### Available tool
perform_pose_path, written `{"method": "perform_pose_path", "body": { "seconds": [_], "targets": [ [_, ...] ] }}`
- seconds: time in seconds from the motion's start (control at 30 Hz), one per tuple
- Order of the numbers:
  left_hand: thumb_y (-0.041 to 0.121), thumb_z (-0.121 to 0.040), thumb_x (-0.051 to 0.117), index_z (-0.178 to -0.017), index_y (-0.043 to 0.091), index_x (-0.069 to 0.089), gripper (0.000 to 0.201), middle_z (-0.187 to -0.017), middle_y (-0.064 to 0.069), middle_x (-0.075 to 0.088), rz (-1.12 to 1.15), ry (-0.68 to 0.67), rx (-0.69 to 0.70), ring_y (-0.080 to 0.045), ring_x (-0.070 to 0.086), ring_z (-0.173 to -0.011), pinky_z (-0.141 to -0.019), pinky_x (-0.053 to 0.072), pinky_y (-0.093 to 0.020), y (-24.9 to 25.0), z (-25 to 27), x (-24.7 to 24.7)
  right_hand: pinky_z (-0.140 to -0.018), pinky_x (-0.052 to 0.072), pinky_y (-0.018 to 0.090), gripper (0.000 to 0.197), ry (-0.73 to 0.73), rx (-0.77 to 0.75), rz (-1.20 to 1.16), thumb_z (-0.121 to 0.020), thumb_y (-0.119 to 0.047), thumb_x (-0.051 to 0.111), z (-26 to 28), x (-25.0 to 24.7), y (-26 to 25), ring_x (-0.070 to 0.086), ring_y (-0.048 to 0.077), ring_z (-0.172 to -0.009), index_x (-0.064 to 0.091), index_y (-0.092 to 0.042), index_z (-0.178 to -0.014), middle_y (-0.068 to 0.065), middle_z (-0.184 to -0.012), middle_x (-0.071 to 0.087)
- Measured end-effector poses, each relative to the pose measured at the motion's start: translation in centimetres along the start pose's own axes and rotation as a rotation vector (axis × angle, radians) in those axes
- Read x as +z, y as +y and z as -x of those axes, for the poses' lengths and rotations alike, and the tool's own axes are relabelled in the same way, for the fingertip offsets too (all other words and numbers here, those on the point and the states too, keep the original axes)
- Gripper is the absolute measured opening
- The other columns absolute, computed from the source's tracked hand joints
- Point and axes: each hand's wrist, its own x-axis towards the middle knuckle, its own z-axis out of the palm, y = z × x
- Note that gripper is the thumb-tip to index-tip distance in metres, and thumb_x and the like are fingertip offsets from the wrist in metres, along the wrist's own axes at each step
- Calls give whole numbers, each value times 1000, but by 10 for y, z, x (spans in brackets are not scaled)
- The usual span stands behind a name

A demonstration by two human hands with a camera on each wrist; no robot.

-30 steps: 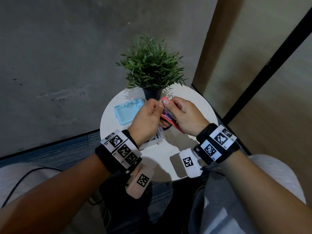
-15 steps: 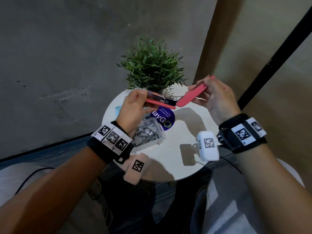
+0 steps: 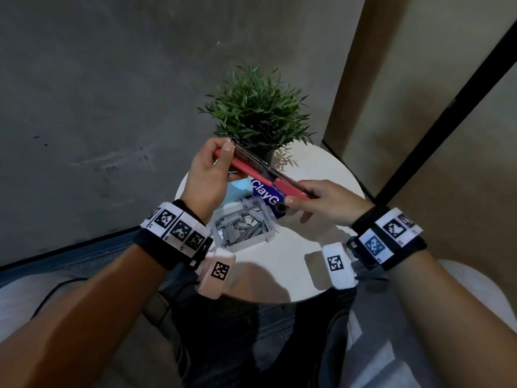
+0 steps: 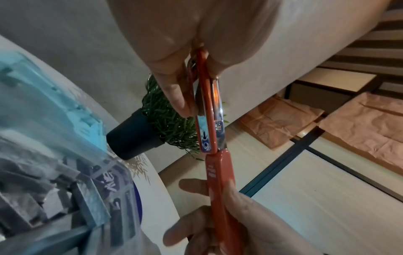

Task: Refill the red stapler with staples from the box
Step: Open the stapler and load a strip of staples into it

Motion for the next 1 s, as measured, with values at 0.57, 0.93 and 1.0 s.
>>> {"method": "perform_pose_path", "body": {
  "seconds": [0.57,0.93,1.0],
  "targets": [
    [7,-103,38,-109,14,61,25,-106,-10,68,115,-241,-188,-26,67,-99,-88,57,-39,-6,3,-3,-66,52,27,19,-14,-7,-37,-99,-37,55,-6,25,-1,67,12,-66,58,-18,-100,3,-83,70],
    [12,-93,59,-90,19,57,8,-65,-6,65,-489,-150,-18,-18,61,-53,-55,50,-33,-5,-3,-22,-55,38,28,28,301,-13,403,-97,-44,56,-7,8,4,61,23,-79,53,-17,-103,-1,-86,64],
    [23,-91,59,-86,25,60,6,-71,-1,67,-908,-353,87,-18,63,-63,-63,51,-33,-11,-1,-25,-57,38,30,30,291,-1,436,-97,-47,55,-9,7,8,61,25,-81,54,-17,-102,1,-88,65]
  ]
}}
